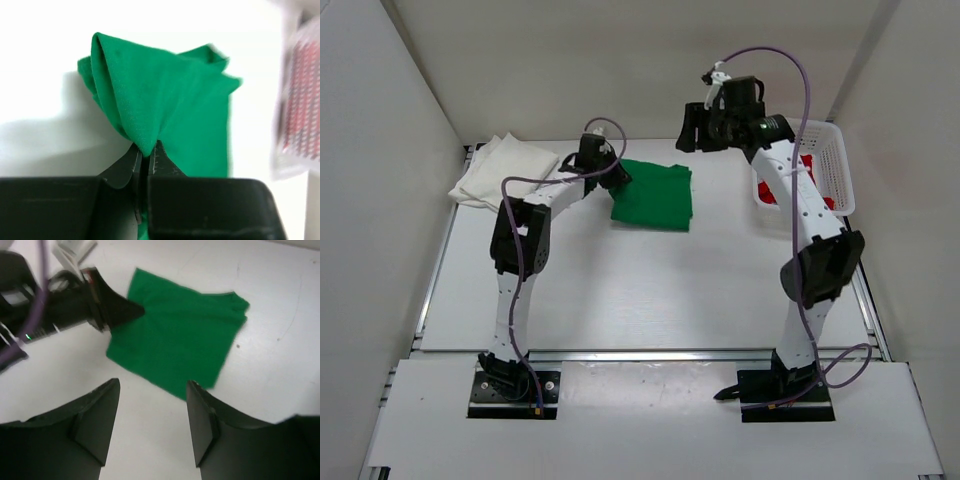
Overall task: Fold and stack the t-shirts
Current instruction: Put the neatly folded tshirt into the corner of the board with the left arm
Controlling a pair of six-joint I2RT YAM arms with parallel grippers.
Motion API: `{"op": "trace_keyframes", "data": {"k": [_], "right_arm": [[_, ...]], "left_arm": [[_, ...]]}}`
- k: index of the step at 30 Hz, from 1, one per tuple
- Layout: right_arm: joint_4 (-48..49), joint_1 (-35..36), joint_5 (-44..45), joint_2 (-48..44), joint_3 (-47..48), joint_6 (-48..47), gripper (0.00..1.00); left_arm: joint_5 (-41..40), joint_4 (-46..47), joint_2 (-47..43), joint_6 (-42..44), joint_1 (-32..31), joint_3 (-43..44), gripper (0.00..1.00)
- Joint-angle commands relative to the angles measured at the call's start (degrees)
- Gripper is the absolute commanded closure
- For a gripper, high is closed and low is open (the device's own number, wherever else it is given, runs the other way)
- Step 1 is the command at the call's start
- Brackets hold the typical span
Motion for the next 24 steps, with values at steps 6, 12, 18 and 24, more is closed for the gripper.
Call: {"op": "trace_keyframes", "data": {"k": [6, 12, 18, 24], "right_arm": [[18.9, -3.83, -5.55, -12.65, -20.06, 3.19, 0.43], [21.68, 0.56, -8.45, -9.93, -25.31, 4.06, 0.44], [22.14, 4.79, -7.84, -8.08, -28.06, 3.71, 0.44], [27.58, 3.21, -5.82, -12.47, -34.89, 5.73, 0.48]], "left_arm": [[-2.04, -0.59, -15.12, 0.77, 18.56, 2.49, 1.0], [-2.85, 13.28, -22.51, -9.5, 33.93, -18.5, 0.4], [2.71, 16.29, -25.59, -14.62, 39.94, -33.36, 0.01], [-0.28, 18.49, -35.78, -14.36, 37.14, -42.43, 0.01]]}}
